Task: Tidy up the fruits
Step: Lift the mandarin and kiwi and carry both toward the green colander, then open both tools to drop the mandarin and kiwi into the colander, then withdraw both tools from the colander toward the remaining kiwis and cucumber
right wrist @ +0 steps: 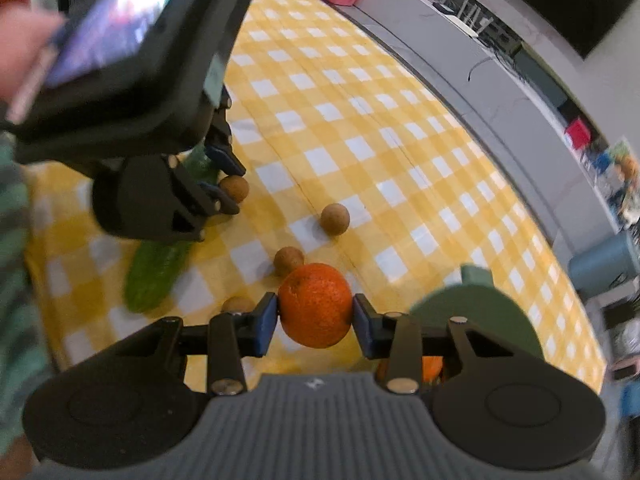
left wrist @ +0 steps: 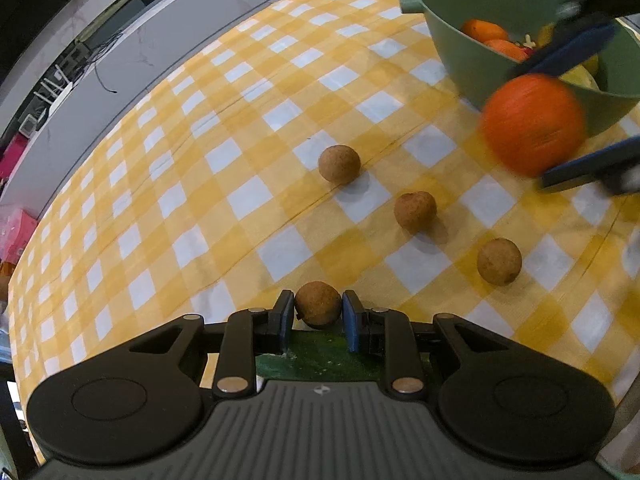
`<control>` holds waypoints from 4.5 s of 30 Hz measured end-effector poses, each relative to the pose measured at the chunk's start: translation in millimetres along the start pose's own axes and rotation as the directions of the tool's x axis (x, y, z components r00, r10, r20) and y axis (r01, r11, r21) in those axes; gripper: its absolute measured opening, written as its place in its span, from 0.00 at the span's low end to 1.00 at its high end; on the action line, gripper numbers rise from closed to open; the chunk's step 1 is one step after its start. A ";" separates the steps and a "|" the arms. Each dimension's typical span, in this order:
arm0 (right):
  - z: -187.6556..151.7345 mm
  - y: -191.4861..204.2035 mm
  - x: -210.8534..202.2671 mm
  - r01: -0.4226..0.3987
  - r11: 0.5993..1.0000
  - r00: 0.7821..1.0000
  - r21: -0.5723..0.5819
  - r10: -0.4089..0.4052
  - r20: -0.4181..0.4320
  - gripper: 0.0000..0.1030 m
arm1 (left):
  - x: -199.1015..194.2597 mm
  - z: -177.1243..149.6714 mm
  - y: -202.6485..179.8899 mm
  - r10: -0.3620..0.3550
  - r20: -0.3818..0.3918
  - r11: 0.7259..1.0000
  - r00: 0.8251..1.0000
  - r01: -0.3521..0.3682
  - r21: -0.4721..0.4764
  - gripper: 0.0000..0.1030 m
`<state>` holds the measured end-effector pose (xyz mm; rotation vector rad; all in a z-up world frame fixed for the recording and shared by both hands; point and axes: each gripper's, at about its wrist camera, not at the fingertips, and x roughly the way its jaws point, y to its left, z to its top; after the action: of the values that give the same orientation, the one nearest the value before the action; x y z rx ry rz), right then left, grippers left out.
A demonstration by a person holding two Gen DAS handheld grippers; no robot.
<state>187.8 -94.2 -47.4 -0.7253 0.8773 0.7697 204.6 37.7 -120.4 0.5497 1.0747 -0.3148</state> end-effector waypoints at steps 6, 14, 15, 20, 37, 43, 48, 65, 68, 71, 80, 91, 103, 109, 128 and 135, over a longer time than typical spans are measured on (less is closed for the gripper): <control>-22.3 -34.2 -33.1 -0.003 0.995 1.000 0.098 0.004 -0.006 0.37 | -11.4 3.3 10.5 0.005 0.016 0.999 1.000 -0.004 -0.053 0.28; -55.2 -95.2 -36.3 0.112 0.979 0.992 0.172 -0.100 -0.075 0.37 | -54.0 29.1 -2.3 -0.007 0.097 1.000 0.995 0.009 -0.016 0.28; -58.8 -102.2 -32.8 0.123 0.976 0.990 0.180 -0.109 -0.090 0.37 | -59.4 35.4 -5.7 -0.016 0.108 1.000 0.994 0.017 -0.008 0.28; -72.9 -134.4 -9.0 0.164 0.962 0.977 0.218 -0.128 -0.171 0.37 | -76.9 71.5 -28.3 -0.055 0.152 0.998 0.987 0.048 0.050 0.28; -69.7 -149.9 49.6 0.152 0.975 0.967 0.164 -0.112 -0.229 0.37 | -38.2 134.8 -85.6 -0.119 0.107 0.986 0.987 0.105 0.131 0.28; -69.0 -149.3 61.6 0.141 0.978 0.964 0.156 -0.101 -0.245 0.37 | -35.3 137.0 -87.3 -0.130 0.120 0.979 0.984 0.108 0.171 0.28; -69.1 -148.6 70.6 0.145 0.976 0.961 0.160 -0.100 -0.257 0.38 | -33.4 139.4 -88.2 -0.138 0.122 0.975 0.983 0.113 0.190 0.28; -89.3 -152.6 20.5 0.163 0.952 0.975 0.261 -0.115 -0.192 0.51 | -36.4 146.8 -125.8 -0.145 0.179 0.902 0.973 0.056 0.428 0.32; -92.7 -148.6 17.9 0.176 0.944 0.977 0.280 -0.133 -0.167 0.51 | -39.7 144.4 -130.1 -0.129 0.195 0.888 0.972 0.025 0.459 0.32; -97.1 -142.6 15.0 0.197 0.942 0.976 0.271 -0.163 -0.144 0.51 | -41.7 140.4 -126.2 -0.134 0.193 0.883 0.972 0.029 0.468 0.32; -118.7 -139.5 -5.6 0.223 0.880 0.974 0.419 -0.216 -0.064 0.59 | -25.6 137.5 -120.0 -0.122 0.135 0.899 0.983 0.052 0.434 0.33; -126.4 -96.6 -9.4 0.300 0.895 0.951 0.330 -0.306 -0.033 0.62 | -17.9 138.4 -129.5 -0.099 0.120 0.904 0.988 0.039 0.427 0.40; -139.0 -81.0 -20.4 0.311 0.859 0.946 0.407 -0.323 -0.043 0.74 | -34.4 128.9 -143.7 -0.008 0.198 0.893 0.980 -0.083 0.443 0.67; -144.6 -77.4 -29.0 0.302 0.803 0.944 0.514 -0.327 -0.042 0.75 | -52.0 128.8 -143.6 -0.020 0.233 0.889 0.972 -0.089 0.449 0.72; -139.0 -11.1 -47.6 0.285 0.806 0.947 0.519 -0.321 -0.022 0.77 | -109.2 79.1 -127.1 -0.138 0.223 0.941 0.965 0.057 0.333 0.74; -133.1 14.3 -40.2 0.230 0.818 0.963 0.528 -0.268 -0.006 0.77 | -107.6 37.5 -108.9 -0.094 0.181 0.975 0.979 0.054 0.216 0.74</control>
<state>107.6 -205.1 -75.6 -0.3100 0.8564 0.2883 129.7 -75.4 -40.2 0.6552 0.8823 -0.5410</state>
